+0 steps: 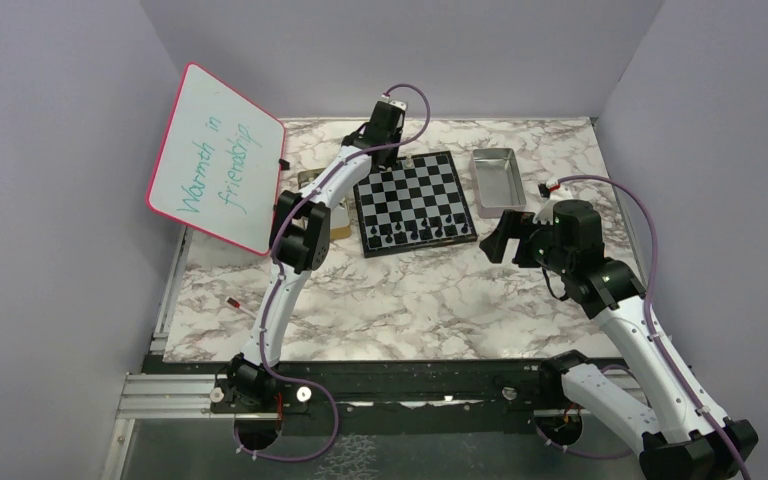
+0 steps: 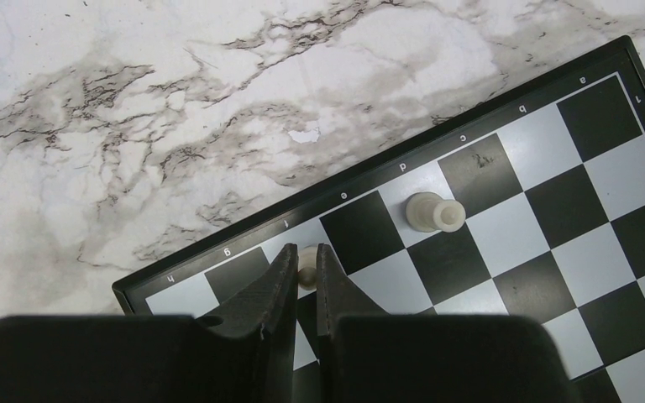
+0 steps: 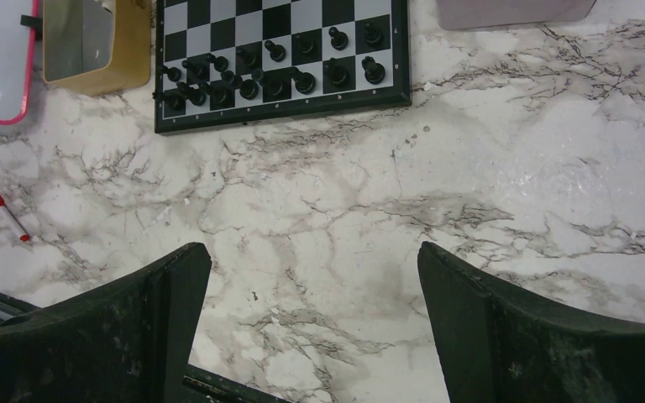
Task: Set up the chess pieces on the board
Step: Place the chess piece on the chessboard.
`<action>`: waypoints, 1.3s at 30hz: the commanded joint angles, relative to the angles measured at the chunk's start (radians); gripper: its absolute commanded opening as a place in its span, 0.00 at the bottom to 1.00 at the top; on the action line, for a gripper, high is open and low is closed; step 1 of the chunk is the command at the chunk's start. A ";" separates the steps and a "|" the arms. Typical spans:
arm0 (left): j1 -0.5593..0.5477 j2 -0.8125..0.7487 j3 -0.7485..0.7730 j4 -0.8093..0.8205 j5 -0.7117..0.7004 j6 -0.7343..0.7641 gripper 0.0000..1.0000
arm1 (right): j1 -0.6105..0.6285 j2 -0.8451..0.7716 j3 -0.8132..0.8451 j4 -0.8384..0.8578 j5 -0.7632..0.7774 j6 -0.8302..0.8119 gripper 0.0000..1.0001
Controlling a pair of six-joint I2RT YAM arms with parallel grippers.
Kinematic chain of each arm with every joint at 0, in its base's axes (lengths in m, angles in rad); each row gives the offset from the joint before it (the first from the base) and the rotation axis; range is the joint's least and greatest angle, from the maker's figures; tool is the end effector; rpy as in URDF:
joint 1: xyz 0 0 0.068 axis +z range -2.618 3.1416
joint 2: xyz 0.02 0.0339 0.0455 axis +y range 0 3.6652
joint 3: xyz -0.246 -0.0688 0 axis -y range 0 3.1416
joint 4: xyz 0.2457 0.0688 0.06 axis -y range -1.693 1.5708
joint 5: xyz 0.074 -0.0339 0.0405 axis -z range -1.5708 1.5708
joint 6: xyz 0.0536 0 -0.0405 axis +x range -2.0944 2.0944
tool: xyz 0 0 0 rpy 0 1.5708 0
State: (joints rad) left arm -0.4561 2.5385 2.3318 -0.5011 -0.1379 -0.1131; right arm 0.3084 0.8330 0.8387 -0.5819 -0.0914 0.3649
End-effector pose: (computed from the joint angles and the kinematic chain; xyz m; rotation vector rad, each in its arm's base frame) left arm 0.5167 -0.2453 0.1787 0.3168 2.2524 -0.1432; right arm 0.1955 0.0674 0.2875 0.0075 2.1847 0.4859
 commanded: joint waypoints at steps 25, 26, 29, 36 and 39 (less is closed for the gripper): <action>-0.004 -0.016 -0.003 0.006 -0.016 0.018 0.32 | -0.001 0.013 -0.007 0.016 0.012 0.003 1.00; -0.004 -0.017 -0.003 0.006 -0.019 0.019 0.32 | -0.001 0.011 -0.005 0.016 0.012 0.003 1.00; -0.004 -0.025 -0.007 0.006 -0.022 0.023 0.34 | -0.002 0.009 0.001 0.013 0.012 0.004 1.00; -0.004 -0.015 -0.021 0.005 -0.035 0.031 0.41 | -0.001 0.001 0.009 0.001 0.013 0.002 1.00; -0.004 -0.016 -0.035 0.005 -0.029 0.031 0.45 | -0.002 -0.010 0.008 -0.003 0.018 0.002 1.00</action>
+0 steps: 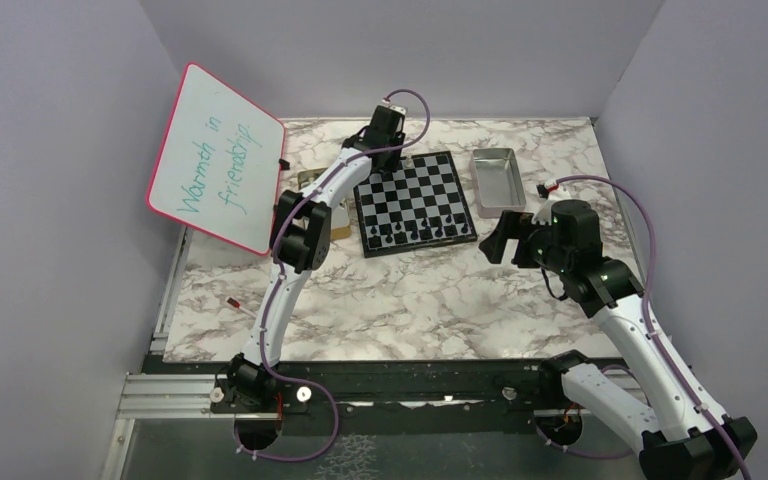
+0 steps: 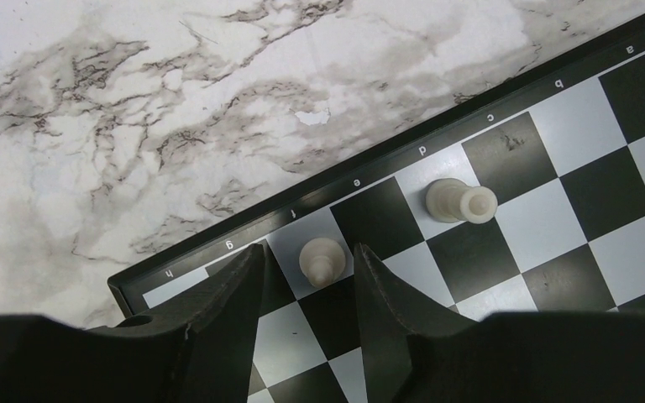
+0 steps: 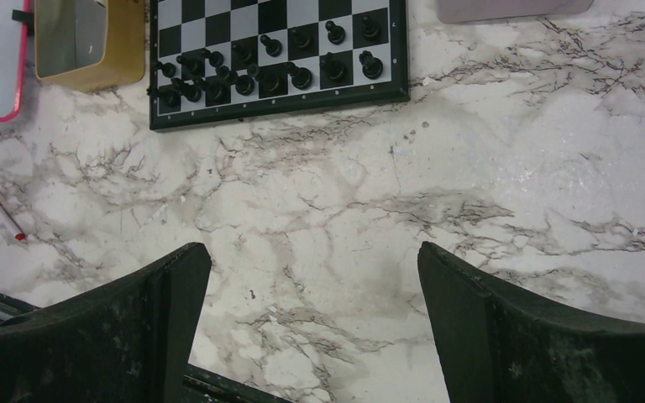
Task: Set up the chess pieces on the board
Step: Place the chess piece on the chessboard.
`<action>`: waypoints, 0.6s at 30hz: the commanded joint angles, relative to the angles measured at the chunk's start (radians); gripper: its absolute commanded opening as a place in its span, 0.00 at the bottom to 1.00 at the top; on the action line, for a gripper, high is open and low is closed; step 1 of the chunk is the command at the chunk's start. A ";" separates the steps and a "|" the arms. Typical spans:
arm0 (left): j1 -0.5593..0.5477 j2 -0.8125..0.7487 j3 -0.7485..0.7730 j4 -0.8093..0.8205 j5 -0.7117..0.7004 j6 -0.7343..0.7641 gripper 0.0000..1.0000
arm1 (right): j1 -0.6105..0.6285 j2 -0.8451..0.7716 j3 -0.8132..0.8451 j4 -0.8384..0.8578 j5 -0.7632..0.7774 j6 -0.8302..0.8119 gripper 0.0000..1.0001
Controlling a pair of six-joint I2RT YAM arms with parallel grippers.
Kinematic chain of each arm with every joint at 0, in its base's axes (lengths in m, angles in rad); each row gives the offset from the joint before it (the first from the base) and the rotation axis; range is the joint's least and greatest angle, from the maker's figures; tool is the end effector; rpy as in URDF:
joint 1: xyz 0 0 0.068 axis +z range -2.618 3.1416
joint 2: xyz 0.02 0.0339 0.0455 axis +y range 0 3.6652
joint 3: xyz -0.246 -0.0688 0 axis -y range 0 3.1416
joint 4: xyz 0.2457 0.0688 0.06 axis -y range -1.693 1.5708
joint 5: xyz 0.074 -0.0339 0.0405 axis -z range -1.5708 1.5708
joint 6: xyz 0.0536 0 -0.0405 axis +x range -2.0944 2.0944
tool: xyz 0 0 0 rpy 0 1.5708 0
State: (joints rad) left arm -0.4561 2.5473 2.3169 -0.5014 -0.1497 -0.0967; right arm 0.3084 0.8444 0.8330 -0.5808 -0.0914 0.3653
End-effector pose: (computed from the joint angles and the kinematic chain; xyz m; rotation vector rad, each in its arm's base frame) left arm 0.5163 -0.2444 0.1687 0.3345 2.2707 -0.1137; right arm 0.1973 0.0680 0.2835 0.0090 2.2008 0.4822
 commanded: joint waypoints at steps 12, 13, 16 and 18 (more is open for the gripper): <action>-0.004 -0.015 -0.028 0.006 -0.022 0.017 0.43 | 0.000 -0.020 0.006 0.005 0.012 0.001 1.00; -0.005 -0.015 -0.029 0.006 -0.024 0.017 0.43 | -0.001 -0.020 0.005 0.005 0.013 0.001 1.00; -0.005 -0.015 -0.030 0.006 -0.029 0.020 0.43 | -0.001 -0.022 0.004 0.005 0.014 0.001 1.00; -0.005 -0.015 -0.026 0.006 -0.030 0.020 0.42 | -0.001 -0.024 0.002 0.007 0.015 0.001 1.00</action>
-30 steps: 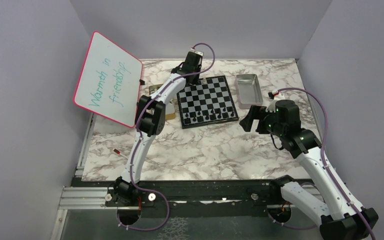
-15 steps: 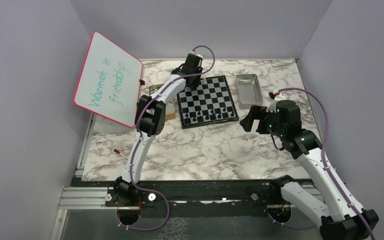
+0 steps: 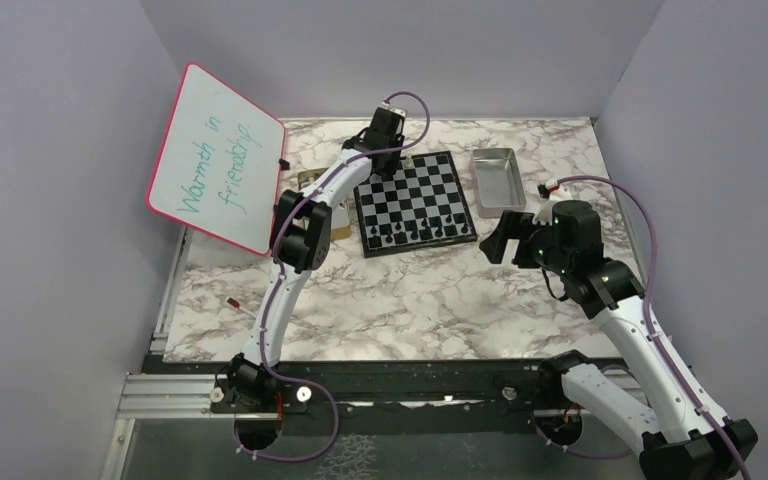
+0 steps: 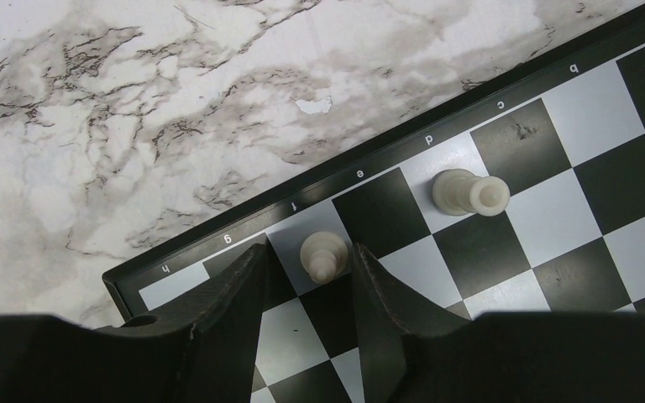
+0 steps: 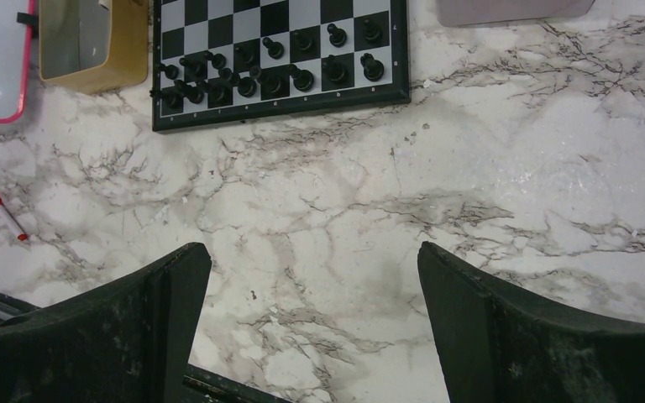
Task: Set up the chess pieces on the board
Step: Place the chess piece on the chessboard.
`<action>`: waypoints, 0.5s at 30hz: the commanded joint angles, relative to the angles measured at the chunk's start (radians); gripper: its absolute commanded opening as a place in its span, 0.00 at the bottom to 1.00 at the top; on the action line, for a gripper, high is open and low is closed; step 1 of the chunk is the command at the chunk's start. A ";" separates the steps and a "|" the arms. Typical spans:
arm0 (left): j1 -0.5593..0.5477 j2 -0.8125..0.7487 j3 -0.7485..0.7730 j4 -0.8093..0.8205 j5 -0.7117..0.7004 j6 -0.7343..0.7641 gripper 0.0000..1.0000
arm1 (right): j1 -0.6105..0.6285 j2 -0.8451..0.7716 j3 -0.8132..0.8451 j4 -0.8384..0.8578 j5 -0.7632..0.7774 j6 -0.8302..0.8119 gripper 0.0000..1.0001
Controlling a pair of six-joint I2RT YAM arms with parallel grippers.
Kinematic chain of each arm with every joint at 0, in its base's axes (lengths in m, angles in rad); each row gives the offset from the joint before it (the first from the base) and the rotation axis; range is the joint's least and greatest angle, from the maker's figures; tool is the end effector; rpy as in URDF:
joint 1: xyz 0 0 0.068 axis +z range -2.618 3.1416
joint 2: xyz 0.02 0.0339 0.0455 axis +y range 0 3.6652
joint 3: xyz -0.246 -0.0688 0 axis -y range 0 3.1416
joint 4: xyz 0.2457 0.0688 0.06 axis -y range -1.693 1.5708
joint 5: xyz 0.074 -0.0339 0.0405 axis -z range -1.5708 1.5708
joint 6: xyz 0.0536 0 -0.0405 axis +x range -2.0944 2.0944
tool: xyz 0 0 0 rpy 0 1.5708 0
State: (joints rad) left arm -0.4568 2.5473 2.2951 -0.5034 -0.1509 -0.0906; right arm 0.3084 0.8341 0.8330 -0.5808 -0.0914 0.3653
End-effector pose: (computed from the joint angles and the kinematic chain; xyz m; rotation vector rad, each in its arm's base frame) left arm 0.5144 -0.2438 0.1610 0.3475 2.2917 -0.1018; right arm 0.1957 0.0675 0.2854 0.0083 2.1905 0.4847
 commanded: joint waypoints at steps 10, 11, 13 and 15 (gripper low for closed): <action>-0.004 -0.010 -0.005 0.008 -0.029 0.015 0.41 | -0.001 -0.015 -0.002 0.006 0.015 0.004 1.00; -0.005 -0.009 -0.006 0.008 -0.028 0.015 0.41 | -0.001 -0.016 -0.002 0.005 0.015 0.004 1.00; -0.004 -0.007 -0.006 0.008 -0.029 0.014 0.41 | 0.000 -0.015 -0.002 0.007 0.015 0.004 1.00; -0.004 -0.006 -0.005 0.008 -0.030 0.014 0.41 | -0.002 -0.013 0.000 0.006 0.015 0.004 1.00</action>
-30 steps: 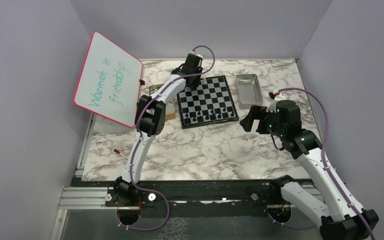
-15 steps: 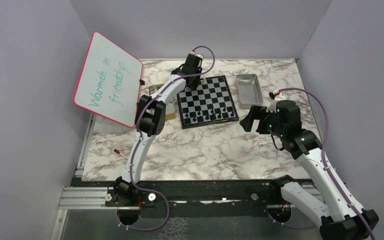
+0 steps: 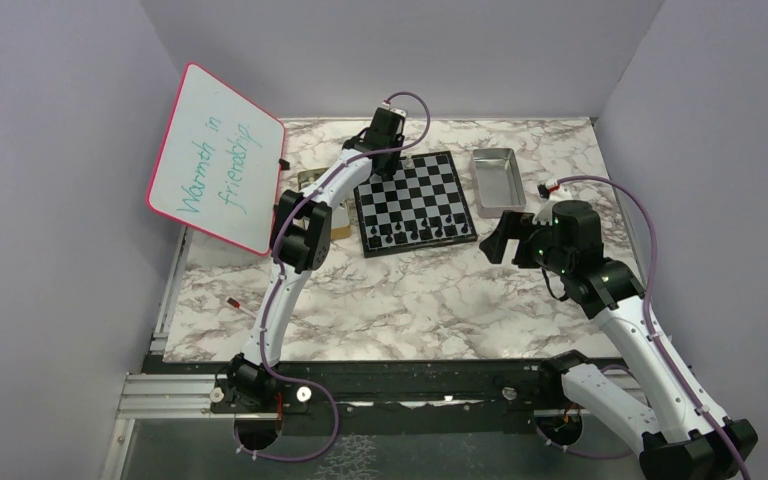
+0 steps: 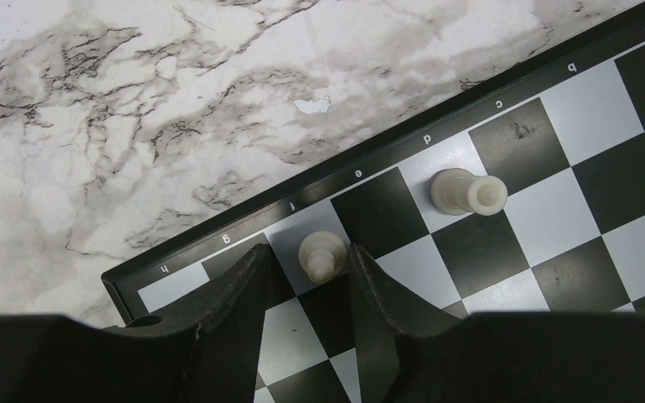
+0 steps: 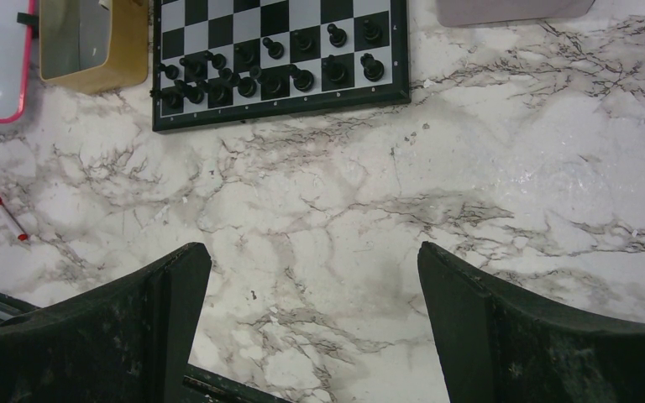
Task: Set up the chess pieces on the board
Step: Place the chess piece on the chessboard.
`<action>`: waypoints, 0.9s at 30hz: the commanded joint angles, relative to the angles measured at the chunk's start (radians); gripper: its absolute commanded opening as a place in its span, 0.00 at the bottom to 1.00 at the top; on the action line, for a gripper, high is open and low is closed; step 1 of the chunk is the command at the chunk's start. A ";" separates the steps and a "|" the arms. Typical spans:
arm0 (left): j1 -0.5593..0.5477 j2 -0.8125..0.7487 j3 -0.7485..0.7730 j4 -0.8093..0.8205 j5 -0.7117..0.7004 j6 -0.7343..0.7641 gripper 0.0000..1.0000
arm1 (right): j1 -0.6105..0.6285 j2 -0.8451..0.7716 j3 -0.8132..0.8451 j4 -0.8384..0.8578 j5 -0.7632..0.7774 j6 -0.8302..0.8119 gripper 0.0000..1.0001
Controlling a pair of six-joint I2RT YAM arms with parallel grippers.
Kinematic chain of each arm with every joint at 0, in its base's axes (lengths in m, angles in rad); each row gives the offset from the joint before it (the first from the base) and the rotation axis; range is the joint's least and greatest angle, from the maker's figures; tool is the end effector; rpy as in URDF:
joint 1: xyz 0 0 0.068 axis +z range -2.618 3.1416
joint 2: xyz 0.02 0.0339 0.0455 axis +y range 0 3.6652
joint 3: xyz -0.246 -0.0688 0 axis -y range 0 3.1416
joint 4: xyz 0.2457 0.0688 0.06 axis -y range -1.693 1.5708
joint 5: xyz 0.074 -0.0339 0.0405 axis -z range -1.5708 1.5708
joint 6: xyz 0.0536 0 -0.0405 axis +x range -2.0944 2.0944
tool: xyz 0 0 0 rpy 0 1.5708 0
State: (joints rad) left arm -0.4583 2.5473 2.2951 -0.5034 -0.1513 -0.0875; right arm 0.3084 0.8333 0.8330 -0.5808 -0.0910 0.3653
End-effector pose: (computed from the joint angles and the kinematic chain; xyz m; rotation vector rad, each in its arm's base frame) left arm 0.5140 -0.2446 0.1610 0.3525 2.2908 -0.1005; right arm 0.1955 0.0674 0.2856 0.0085 2.1896 0.4845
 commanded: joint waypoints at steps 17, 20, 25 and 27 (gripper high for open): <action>-0.002 -0.010 -0.006 0.007 -0.043 0.034 0.39 | -0.001 -0.006 0.002 0.011 0.008 0.006 1.00; -0.003 -0.014 -0.008 0.006 -0.041 0.034 0.39 | -0.002 -0.008 0.001 0.009 0.012 0.006 1.00; -0.009 -0.052 -0.028 0.007 -0.007 0.022 0.44 | -0.001 -0.009 0.001 0.010 0.009 0.008 1.00; -0.011 -0.077 -0.035 0.005 0.011 0.016 0.46 | -0.002 -0.010 0.000 0.015 0.007 0.011 1.00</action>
State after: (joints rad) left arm -0.4587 2.5450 2.2822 -0.4973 -0.1677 -0.0666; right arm 0.3084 0.8337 0.8330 -0.5808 -0.0914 0.3656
